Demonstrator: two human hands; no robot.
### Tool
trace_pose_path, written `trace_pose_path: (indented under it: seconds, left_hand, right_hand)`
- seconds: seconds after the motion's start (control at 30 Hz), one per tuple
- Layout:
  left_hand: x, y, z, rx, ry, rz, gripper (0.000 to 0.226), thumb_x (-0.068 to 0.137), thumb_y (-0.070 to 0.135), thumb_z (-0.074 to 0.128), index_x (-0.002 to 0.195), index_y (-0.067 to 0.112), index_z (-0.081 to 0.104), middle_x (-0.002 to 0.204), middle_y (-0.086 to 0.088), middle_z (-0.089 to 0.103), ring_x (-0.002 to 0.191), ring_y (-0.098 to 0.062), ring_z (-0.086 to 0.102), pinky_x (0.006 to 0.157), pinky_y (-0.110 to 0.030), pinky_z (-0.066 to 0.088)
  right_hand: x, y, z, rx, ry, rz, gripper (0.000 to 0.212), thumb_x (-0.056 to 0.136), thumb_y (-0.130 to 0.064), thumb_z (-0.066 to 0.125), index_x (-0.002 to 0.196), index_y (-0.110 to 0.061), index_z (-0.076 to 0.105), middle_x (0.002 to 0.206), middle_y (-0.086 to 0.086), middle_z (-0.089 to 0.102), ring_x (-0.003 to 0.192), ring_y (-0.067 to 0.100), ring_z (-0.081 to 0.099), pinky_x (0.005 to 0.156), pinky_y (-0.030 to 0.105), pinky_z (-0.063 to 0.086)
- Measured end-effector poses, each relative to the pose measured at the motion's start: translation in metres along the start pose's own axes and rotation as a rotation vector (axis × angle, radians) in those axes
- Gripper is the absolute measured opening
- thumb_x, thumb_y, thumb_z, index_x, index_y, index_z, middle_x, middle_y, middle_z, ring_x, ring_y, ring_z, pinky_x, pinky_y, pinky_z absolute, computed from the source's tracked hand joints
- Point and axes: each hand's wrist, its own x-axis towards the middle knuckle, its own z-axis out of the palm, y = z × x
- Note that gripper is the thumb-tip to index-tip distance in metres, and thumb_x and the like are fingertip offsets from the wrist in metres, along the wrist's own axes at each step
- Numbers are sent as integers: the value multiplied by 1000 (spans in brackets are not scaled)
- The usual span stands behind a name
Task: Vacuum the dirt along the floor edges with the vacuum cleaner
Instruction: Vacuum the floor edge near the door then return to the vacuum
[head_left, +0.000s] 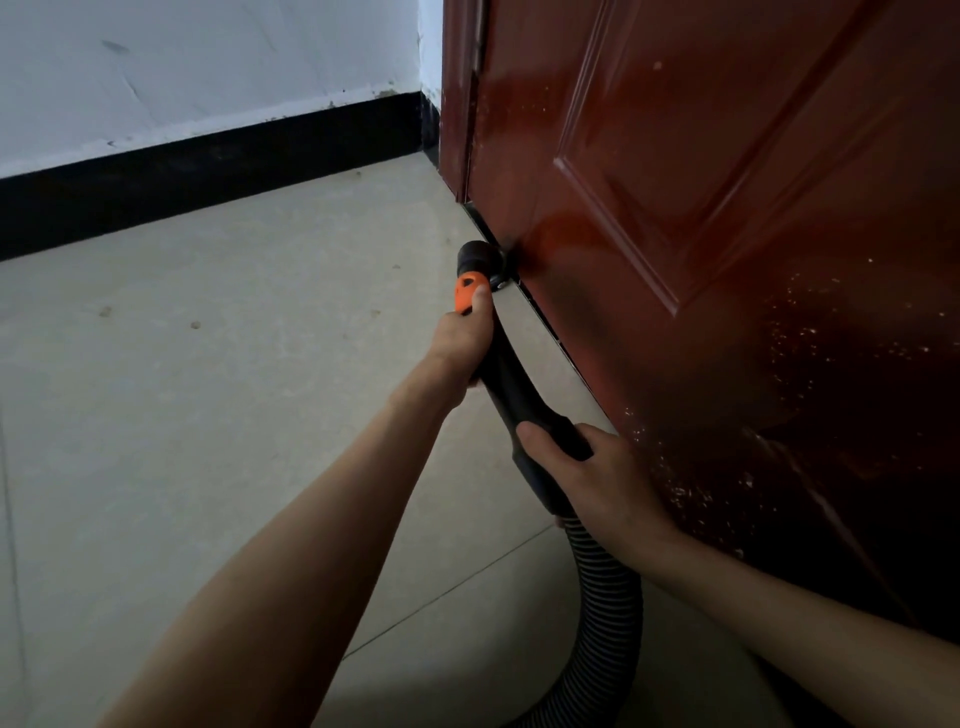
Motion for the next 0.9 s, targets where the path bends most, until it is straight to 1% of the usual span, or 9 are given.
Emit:
trace_pose_path:
  seconds: [0.03, 0.1, 0.23, 0.33, 0.43, 0.5, 0.6, 0.7, 0.9]
  left_hand:
    - [-1, 0, -2, -10, -2, 4, 46, 97, 53, 36, 87, 9, 47, 80, -3, 52, 71, -17, 55, 72, -33, 52]
    - [-4, 2, -6, -25, 20, 40, 44, 97, 52, 38, 76, 14, 45, 78, -3, 52, 69, -16, 54, 64, -29, 50]
    - [-9, 6, -14, -56, 103, 110, 42, 97, 51, 39, 74, 16, 44, 76, -3, 50, 66, -14, 52, 57, -26, 44]
    - [-12, 2, -22, -102, 131, 81, 40, 97, 48, 41, 74, 15, 43, 75, -3, 49, 65, -14, 51, 57, -26, 44]
    - [-17, -5, -30, -119, 79, 8, 38, 97, 45, 45, 92, 7, 50, 83, -5, 54, 69, -15, 55, 49, -25, 45]
    - [-20, -8, -32, -134, 34, -23, 40, 96, 45, 46, 106, 6, 49, 88, -7, 55, 72, -16, 57, 50, -26, 47]
    - [-24, -7, -32, -128, 38, -15, 39, 97, 44, 46, 104, 6, 47, 83, -5, 53, 70, -16, 55, 53, -26, 47]
    - [-27, -5, -32, -107, 55, 12, 38, 97, 44, 45, 100, 7, 47, 79, -3, 52, 68, -14, 54, 51, -25, 45]
    - [-33, -23, -33, -119, 52, -29, 42, 97, 47, 45, 106, 6, 47, 83, -4, 54, 70, -14, 56, 49, -24, 45]
  right_hand:
    - [0, 1, 1, 3, 3, -3, 61, 59, -72, 61, 69, -12, 63, 55, -1, 60, 52, 17, 60, 54, 40, 54]
    - [0, 1, 2, 8, 16, -14, 60, 56, -73, 60, 67, -15, 62, 54, -1, 60, 51, 17, 60, 54, 38, 53]
    - [4, -2, 5, 39, -1, -44, 56, 57, -70, 62, 67, -15, 63, 54, -2, 61, 53, 18, 60, 55, 39, 52]
    - [4, -5, 9, 53, -47, -31, 57, 65, -65, 69, 72, -9, 66, 53, -2, 61, 48, 16, 60, 46, 29, 49]
    - [3, -2, 9, 66, -99, 21, 48, 80, -49, 68, 80, -1, 67, 51, -1, 61, 44, 15, 60, 41, 22, 45]
    - [2, 0, 8, 62, -113, 34, 46, 85, -43, 66, 82, 4, 66, 50, 0, 60, 43, 15, 59, 41, 22, 45]
    - [0, 1, 9, 63, -97, 17, 42, 85, -42, 67, 76, -1, 65, 48, -2, 59, 42, 14, 58, 40, 21, 44]
    - [-4, 1, 10, 69, -89, -3, 39, 83, -43, 67, 72, -5, 64, 48, -2, 59, 41, 13, 58, 39, 21, 43]
    - [-13, 8, 9, 19, -133, -2, 50, 81, -47, 67, 82, 3, 64, 57, 3, 62, 49, 17, 60, 48, 28, 48]
